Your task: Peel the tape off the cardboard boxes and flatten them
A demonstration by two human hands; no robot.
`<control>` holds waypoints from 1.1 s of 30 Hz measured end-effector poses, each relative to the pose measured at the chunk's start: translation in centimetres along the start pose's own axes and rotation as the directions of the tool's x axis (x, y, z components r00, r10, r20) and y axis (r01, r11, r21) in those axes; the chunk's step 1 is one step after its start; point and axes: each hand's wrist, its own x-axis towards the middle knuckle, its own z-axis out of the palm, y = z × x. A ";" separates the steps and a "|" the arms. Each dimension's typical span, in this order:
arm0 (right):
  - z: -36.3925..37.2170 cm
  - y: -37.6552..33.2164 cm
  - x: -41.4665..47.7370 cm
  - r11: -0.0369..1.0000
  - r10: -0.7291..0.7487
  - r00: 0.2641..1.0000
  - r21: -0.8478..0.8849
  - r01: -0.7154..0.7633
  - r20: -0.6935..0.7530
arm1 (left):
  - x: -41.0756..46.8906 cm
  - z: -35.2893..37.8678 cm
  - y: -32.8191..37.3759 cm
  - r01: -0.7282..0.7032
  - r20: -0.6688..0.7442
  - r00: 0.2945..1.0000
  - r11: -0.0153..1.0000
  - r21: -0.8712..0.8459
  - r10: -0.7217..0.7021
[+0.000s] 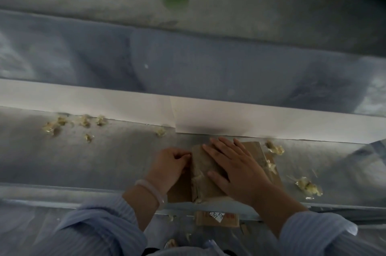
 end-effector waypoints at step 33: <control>0.6 -0.3 -0.5 0.985 0.166 0.964 -0.015 -0.173 -0.208 | 0.4 -0.3 0.9 -0.245 0.216 0.957 0.939 0.242 0.194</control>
